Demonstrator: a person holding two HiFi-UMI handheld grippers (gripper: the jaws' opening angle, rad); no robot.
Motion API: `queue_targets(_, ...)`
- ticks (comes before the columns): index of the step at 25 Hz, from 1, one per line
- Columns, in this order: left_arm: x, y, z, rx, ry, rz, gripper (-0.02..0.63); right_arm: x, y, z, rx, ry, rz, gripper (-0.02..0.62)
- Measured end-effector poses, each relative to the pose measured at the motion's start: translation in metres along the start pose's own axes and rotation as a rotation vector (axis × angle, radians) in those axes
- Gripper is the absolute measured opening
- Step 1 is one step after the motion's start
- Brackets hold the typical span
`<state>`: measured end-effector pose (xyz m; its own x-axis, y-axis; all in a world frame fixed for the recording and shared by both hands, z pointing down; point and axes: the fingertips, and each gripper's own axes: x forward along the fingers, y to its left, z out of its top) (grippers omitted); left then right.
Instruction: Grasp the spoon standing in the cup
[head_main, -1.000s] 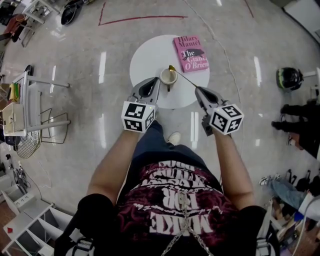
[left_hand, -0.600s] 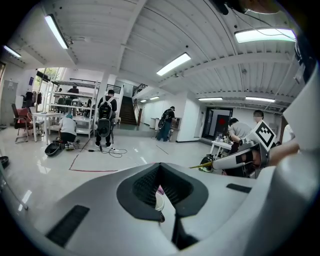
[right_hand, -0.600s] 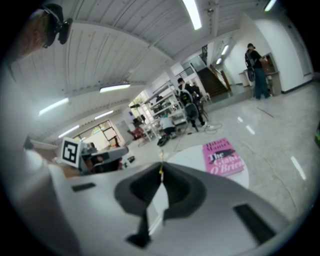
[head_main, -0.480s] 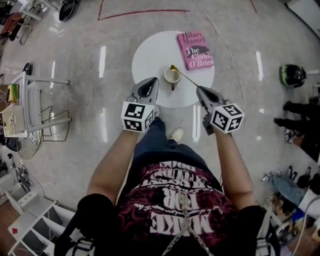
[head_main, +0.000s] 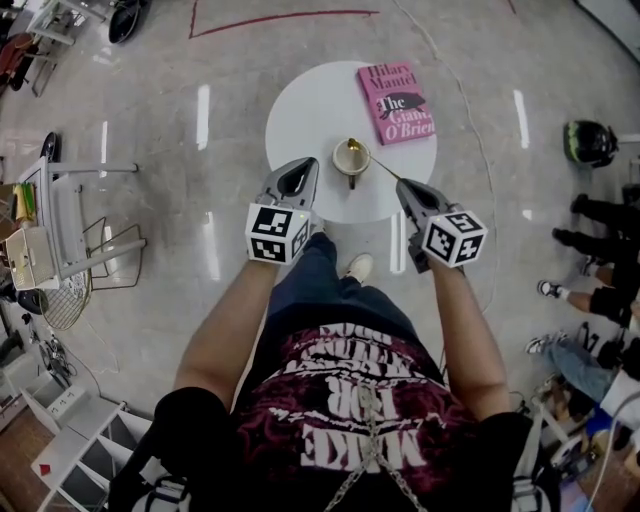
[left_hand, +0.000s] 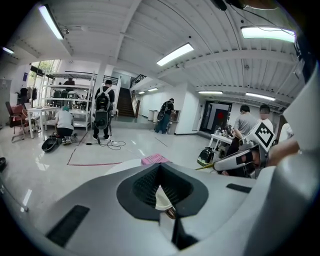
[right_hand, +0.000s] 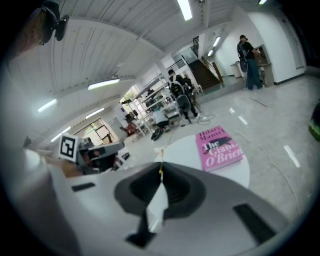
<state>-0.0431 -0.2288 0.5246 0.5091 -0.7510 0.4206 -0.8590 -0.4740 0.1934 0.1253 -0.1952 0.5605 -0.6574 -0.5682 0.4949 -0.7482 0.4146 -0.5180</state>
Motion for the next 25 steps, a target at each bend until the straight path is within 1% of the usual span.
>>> queue_targets(7,0.023,0.009,-0.014,0.0,0.044,-0.035,0.025,0.02,-0.015,-0.017,0.025,0.059,-0.034,0.035)
queue_targets(12,0.038,0.025,-0.027,0.007,0.084,-0.038,0.025,0.033,-0.027,-0.027,0.035,0.101,-0.051,0.035)
queue_targets(17,0.05,0.036,-0.034,0.003,0.112,-0.048,0.025,0.048,-0.04,-0.039,0.016,0.155,-0.082,0.035)
queue_targets(25,0.063,0.044,-0.039,0.006,0.131,-0.056,0.025,0.066,-0.051,-0.058,0.003,0.231,-0.095,0.035)
